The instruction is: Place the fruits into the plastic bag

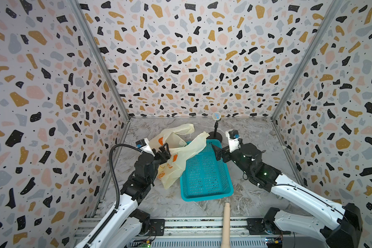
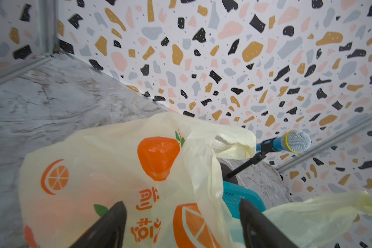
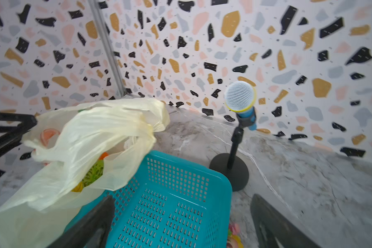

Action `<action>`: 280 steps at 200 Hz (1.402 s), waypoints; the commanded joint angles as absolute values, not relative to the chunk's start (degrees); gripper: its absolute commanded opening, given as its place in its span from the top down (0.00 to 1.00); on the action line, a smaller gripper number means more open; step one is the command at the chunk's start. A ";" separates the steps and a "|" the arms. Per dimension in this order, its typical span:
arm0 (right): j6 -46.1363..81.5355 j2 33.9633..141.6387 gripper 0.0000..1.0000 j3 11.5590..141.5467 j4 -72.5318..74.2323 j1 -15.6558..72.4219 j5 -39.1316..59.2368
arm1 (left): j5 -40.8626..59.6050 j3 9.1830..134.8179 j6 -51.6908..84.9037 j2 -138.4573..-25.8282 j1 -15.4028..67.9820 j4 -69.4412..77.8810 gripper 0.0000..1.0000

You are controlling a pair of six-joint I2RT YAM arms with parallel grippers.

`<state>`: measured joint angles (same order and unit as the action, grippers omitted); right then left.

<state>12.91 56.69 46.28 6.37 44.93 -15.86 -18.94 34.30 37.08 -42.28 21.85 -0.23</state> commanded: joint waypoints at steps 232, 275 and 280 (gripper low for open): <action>1.76 72.56 0.01 8.94 64.12 10.75 -20.16 | -63.62 16.14 13.73 -69.69 15.89 38.39 0.00; -1.75 87.92 0.01 6.08 87.27 8.84 -15.95 | -56.09 17.41 9.36 -75.59 14.46 47.47 0.01; -1.51 86.41 0.01 7.93 81.47 9.00 -15.31 | -54.28 17.35 8.87 -75.84 13.93 48.47 0.02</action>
<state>0.05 82.50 7.55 74.28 9.63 -18.61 -60.10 16.97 12.14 -74.78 15.42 36.91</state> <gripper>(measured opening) 0.990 0.992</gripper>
